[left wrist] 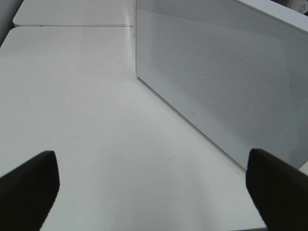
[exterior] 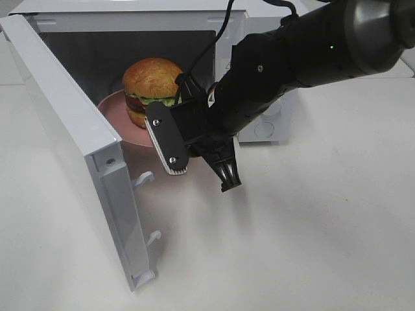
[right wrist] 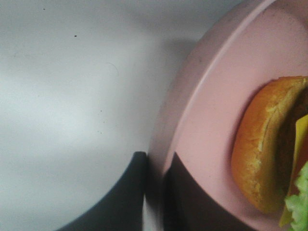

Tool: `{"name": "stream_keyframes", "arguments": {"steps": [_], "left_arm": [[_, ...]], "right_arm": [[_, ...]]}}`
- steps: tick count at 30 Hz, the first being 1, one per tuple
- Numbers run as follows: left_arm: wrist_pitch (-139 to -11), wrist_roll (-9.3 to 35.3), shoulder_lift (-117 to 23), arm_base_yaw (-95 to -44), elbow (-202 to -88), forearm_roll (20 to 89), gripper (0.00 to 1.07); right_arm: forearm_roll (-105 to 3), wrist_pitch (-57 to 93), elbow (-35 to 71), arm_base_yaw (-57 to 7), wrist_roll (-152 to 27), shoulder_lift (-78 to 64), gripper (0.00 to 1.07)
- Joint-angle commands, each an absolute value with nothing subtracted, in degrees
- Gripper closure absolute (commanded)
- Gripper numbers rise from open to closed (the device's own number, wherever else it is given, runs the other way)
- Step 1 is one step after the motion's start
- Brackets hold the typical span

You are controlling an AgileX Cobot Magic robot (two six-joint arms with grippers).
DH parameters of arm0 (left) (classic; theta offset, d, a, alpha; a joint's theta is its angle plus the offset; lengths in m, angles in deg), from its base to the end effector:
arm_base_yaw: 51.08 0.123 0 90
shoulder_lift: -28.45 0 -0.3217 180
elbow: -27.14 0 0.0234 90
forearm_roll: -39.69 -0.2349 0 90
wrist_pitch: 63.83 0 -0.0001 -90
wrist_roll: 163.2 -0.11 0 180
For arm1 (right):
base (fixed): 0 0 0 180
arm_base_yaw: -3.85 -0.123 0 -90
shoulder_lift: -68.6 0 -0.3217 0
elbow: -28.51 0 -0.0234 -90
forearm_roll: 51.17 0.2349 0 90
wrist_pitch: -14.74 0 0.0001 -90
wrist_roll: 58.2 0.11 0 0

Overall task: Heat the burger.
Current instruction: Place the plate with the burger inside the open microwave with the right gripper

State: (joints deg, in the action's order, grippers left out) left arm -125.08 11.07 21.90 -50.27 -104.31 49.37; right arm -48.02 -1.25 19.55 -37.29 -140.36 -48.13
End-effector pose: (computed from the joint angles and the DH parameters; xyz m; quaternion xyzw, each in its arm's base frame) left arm -0.0424 -0.0168 0.2655 0.0409 0.8457 -0.0541 0.5294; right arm 0.3132 0.2758 0.2060 -0.8203 0.4682 -0.1001 0.3128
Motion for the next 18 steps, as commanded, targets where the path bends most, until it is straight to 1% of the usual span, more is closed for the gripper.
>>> {"name": "stream_keyframes", "arguments": {"steps": [1,7,9,18], "left_arm": [[-125.19,11.35,22.07,-50.5,-104.25,49.66,0.09],[-125.19,11.35,22.07,-50.5,-104.25,49.66,0.09],[-125.19,11.35,22.07,-50.5,-104.25,49.72,0.09],[-125.19,11.35,22.07,-50.5,-104.25,49.72,0.09]], "right_arm": [[-48.25,2.25,21.96,-37.18,-140.36,-48.24,1.07],[-48.19,1.79,23.96,-36.49,-140.02,-50.08,1.07],[-49.11,0.53,26.14,-36.49,-138.7,-51.51,1.07],[-49.68,0.3,28.38,-36.49,-138.13,-52.65,1.07]]}}
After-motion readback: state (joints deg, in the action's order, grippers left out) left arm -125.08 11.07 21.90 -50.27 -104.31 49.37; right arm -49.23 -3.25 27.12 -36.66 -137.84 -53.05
